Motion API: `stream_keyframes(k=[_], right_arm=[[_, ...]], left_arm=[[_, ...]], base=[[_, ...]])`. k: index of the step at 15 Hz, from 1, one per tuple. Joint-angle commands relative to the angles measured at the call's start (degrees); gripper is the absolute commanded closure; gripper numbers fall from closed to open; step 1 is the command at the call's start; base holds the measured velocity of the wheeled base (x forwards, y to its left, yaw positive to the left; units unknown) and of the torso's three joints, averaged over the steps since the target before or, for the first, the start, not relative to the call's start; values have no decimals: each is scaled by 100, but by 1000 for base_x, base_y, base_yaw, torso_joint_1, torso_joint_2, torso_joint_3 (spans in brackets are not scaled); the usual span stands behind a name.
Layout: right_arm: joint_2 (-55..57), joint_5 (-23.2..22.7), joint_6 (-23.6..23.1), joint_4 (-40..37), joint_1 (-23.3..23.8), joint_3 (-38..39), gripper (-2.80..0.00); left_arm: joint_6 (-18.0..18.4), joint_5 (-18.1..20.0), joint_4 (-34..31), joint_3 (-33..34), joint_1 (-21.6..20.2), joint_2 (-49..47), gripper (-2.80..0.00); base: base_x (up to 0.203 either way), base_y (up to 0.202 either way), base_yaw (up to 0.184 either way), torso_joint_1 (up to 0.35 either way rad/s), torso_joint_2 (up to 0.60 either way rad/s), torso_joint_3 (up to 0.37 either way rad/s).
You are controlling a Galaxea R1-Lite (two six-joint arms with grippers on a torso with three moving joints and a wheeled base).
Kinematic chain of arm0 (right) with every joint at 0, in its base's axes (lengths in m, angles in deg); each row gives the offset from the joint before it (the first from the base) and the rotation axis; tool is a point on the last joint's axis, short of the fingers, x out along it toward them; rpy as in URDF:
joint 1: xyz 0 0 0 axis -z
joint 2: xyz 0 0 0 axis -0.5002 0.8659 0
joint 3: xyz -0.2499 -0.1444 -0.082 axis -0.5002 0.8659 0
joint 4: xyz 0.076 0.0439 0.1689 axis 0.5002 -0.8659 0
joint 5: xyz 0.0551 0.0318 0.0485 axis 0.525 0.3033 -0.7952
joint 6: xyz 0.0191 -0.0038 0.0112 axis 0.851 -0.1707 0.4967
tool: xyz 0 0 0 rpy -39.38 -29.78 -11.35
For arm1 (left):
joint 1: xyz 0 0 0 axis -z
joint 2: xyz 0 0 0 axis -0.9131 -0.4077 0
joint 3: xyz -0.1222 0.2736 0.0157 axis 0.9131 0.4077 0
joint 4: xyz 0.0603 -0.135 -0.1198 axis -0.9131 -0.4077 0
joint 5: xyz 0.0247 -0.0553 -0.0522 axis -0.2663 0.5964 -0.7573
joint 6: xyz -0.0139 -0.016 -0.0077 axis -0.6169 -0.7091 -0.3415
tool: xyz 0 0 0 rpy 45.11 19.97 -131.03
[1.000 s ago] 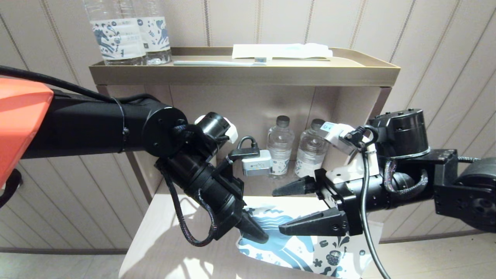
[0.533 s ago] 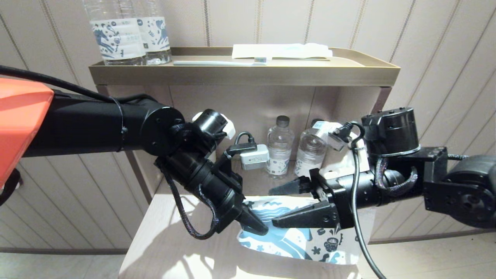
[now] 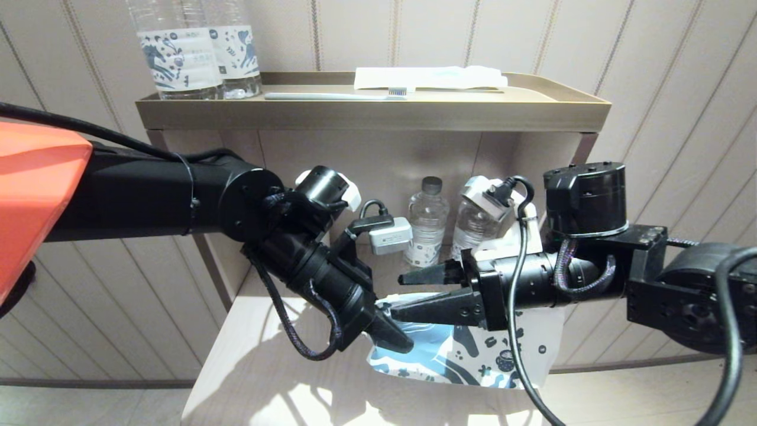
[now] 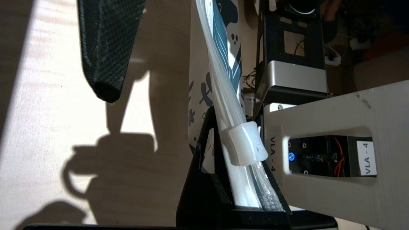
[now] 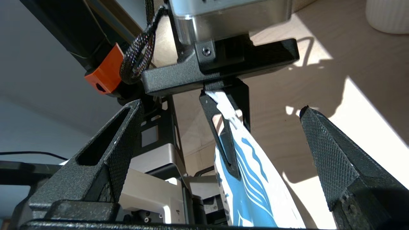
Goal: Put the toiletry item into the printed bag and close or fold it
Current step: Hand it to the other hand
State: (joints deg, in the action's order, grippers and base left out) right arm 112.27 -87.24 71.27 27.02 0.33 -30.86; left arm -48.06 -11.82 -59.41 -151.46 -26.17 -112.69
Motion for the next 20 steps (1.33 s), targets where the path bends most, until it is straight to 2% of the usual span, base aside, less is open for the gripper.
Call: stream_keyframes(k=[1,2,5,12,13,20], right_arm=[[9,-40,-7,21,-2,50,-280],[-7,-63,-47,38,3,107,-280],[18,-160,-630,93,6,221,-280],[26,-148,-677,103,7,232,-280],[26,-145,-679,103,15,233,0],[26,-163,-677,112,6,233,0]], left_arm=[[20,28,-35,13,5,20,0],[20,37,-43,30,4,29,0],[20,54,-70,57,4,90,0],[28,125,-44,83,-39,82,0],[28,131,-44,83,-31,86,0],[54,133,-44,92,-37,108,0]], base=[[0,0,0,0,0,0],[0,0,0,0,0,0],[0,0,0,0,0,0],[0,0,0,0,0,0],[0,0,0,0,0,0],[0,0,0,0,0,0]])
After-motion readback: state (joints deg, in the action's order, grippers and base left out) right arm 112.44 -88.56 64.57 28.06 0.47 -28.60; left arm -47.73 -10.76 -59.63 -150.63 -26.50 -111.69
